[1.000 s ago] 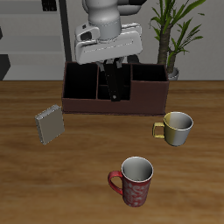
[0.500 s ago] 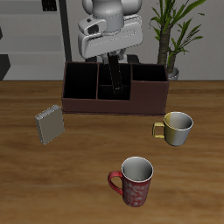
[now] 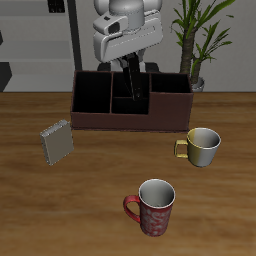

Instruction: Place the black book into the back desk caddy's front compartment

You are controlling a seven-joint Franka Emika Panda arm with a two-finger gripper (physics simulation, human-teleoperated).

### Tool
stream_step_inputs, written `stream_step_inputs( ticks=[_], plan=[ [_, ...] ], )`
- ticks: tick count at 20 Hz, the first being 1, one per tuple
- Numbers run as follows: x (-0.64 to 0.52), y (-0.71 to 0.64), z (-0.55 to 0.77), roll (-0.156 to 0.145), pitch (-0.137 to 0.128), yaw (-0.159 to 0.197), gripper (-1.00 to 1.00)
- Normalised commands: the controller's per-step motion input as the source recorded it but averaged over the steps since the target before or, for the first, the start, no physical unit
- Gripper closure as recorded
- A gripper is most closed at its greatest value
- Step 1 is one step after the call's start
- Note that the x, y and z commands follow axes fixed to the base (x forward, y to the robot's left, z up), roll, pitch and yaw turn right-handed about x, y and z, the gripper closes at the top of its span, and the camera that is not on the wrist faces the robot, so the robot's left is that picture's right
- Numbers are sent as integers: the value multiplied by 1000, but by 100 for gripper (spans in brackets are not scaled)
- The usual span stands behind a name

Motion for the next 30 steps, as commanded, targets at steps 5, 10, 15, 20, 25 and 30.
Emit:
stream_step_inputs(
  ticks=[5,10,15,20,25,30],
  plan=[
    [-234,0,232,-24,-36,135,100],
    [-118,-152,-54,-53,2,121,100],
    [-164,-32,-136,-46,24,101,100],
    [-221,101,115,3,-26,116,100],
    [-71,3,-68,-10,7,100,100],
    [-147,-13,-127,-12,18,116,100]
  ],
)
